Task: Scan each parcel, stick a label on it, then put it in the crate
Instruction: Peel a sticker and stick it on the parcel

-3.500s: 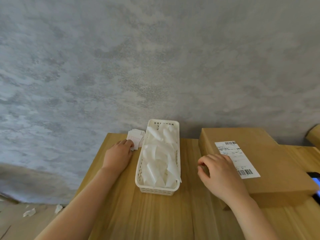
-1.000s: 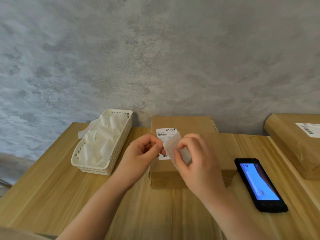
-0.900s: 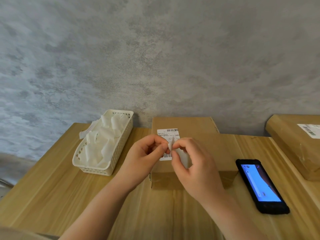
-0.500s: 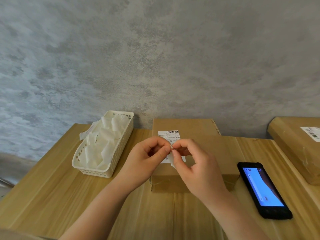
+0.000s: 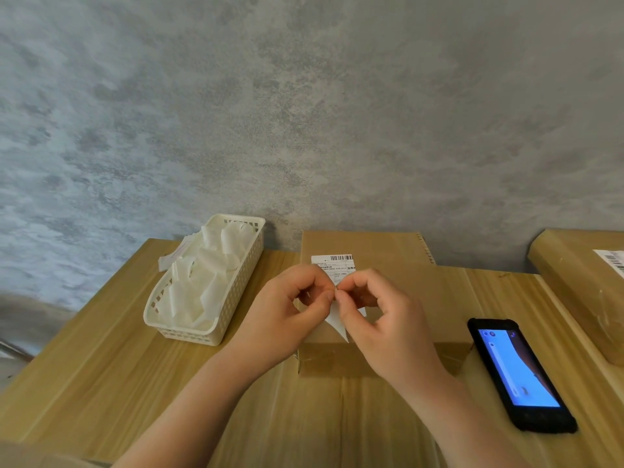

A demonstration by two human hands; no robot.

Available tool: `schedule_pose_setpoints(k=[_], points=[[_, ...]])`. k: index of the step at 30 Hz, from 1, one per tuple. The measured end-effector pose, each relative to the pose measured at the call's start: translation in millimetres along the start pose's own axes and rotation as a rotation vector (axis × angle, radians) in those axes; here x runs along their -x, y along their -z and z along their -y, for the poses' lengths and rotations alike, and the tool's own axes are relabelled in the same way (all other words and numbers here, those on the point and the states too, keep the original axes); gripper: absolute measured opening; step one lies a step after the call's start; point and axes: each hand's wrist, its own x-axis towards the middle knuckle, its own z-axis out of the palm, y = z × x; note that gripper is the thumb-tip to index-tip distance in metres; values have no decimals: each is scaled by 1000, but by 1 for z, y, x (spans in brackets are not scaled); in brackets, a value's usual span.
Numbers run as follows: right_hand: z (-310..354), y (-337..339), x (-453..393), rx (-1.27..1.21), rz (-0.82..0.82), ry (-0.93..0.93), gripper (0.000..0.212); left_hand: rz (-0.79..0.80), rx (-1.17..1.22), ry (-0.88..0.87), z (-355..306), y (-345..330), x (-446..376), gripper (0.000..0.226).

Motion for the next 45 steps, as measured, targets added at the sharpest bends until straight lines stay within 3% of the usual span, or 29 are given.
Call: schedule_pose_setpoints(k=[6,9,13,18,27,33,40,43,45], points=[[-2,-3,-4,-42,17,-70,10,-17,-50,8,3,2,2,8],[-12,1,-11,-149,-19,-257,13,-69,-33,104,9,10,4,16],[-31,14,-17,-356,-188,-565,13,-173,-61,244,21,36,11,24],[-47,22,-19,-547,-457,-713,14,-414,-104,377,35,79,20,21],[-44,15,-20,-524,-370,-688,15,-496,-268,469,54,138,41,14],[-35,7,-20,-513,-324,-639,19,-401,-548,530,66,128,44,21],[-33,10,-20,-593,-335,-657,15,-337,-915,452,90,117,45,17],[-32,12,-19,-621,-337,-661,16,-360,-958,461,96,111,47,33],[-33,13,-19,-622,-339,-660,16,-356,-986,430,97,110,46,29]])
